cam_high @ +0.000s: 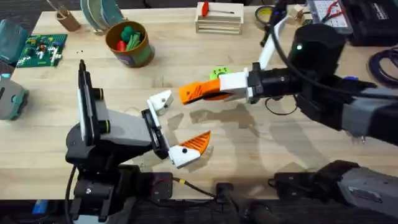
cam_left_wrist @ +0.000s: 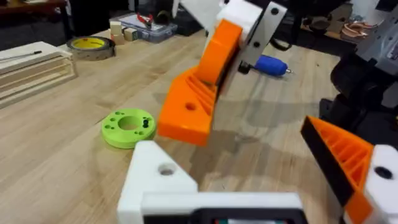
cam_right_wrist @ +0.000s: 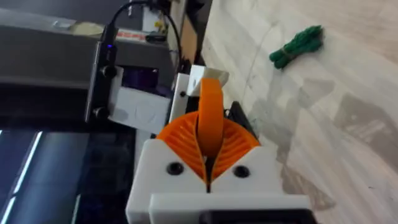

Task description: Pick up the gripper from the table and insert it into the empty holder that is missing its gripper. Then pick up a screw, insert it into the mounting hole, and use the screwdriver to tighten it. Finally, clean up the table by picking up the vegetable and placing it into the bucket.

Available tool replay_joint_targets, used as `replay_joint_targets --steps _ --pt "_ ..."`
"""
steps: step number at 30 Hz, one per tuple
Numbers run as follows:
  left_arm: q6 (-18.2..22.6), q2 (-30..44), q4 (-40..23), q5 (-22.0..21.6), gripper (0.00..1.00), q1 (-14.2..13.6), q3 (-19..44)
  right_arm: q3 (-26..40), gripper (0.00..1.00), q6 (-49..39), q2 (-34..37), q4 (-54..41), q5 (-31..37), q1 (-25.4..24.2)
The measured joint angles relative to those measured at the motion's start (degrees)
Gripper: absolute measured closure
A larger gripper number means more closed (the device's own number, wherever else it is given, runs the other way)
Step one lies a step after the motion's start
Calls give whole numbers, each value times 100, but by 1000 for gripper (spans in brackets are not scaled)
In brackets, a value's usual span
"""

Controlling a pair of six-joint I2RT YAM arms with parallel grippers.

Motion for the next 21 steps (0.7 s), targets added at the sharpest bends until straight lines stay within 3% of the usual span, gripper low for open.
replay_joint_targets --steps 8,21 --pt "-2 -2 0 4 8 0 0 2 994 363 431 216 -648 151" --pt "-17 0 -2 17 8 0 0 1 994 443 441 231 -386 391"
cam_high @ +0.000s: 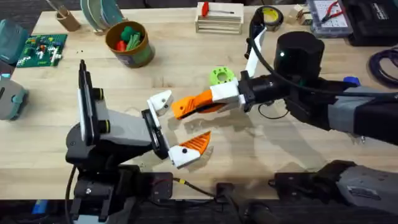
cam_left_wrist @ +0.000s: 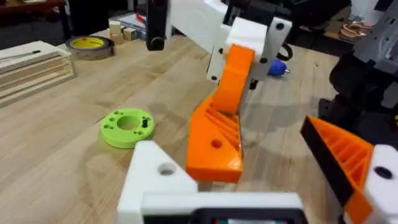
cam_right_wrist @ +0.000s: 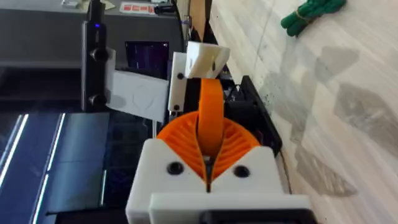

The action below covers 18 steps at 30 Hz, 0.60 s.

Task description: Pick up the gripper from the table and insert it into the empty holder that is missing its gripper. Then pick up a screw, insert it into the mounting hole, and use the screwdriver to tighten it. Finally, clean up the table by picking up the vegetable and placing it into the bucket.

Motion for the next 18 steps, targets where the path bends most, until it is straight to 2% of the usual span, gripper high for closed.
replay_joint_targets --steps 12,18 --pt "-2 -2 0 2 8 0 0 -1 994 133 39 297 193 0" --pt "-2 -2 0 -13 8 0 0 -1 994 310 331 669 213 31"
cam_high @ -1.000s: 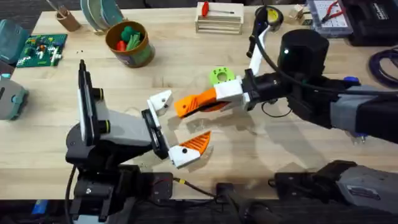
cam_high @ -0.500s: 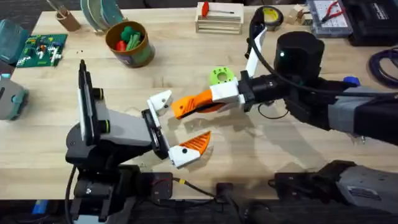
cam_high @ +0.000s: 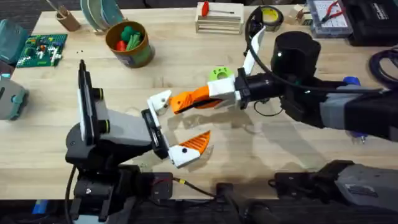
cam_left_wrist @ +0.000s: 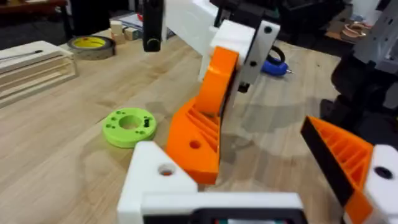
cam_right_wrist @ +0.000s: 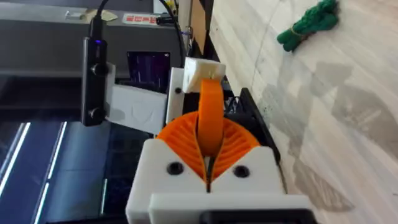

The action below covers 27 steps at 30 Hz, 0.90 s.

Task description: Pick up the gripper from the table and insert it into the empty holder that is missing its gripper. Then pick up a screw, insert it into the mounting hole, and use the screwdriver to tighten it. Finally, clean up the table by picking up the vegetable and placing it into the bucket.

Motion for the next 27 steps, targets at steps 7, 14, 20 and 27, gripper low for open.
replay_joint_targets --steps 7,14,20,27 --pt "-10 2 22 -212 8 57 0 0 994 406 375 802 37 187" --pt "-20 2 25 -234 8 66 0 -16 994 663 444 1142 -13 282" --pt "-15 2 24 -205 8 53 2 -51 994 866 485 1392 -11 291" --pt "-17 1 26 -273 8 55 2 -57 994 933 504 1436 179 388"
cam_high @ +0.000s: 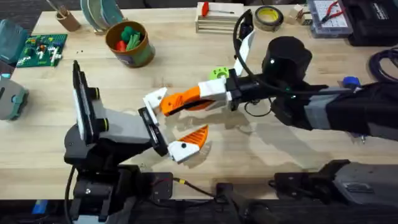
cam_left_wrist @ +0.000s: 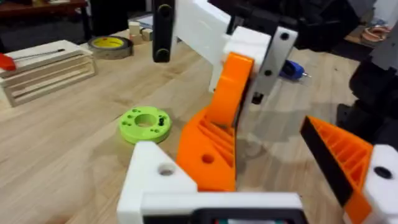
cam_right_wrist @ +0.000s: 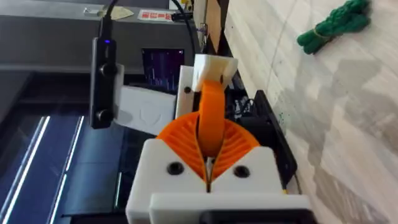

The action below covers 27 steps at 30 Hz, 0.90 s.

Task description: Pick up the gripper from the table and insert it into the empty holder that is missing its gripper. Then pick up a screw, insert it into the mounting hole, and use the screwdriver to tighten it. Finally, clean up the table by picking up the vegetable and placing it into the bucket.

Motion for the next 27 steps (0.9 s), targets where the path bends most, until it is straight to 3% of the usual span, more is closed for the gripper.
replay_joint_targets --steps 10,27 --pt "-175 23 0 -54 8 42 0 36 995 197 450 368 606 383" --pt "-161 23 0 -51 8 45 0 39 995 323 515 559 1051 498"
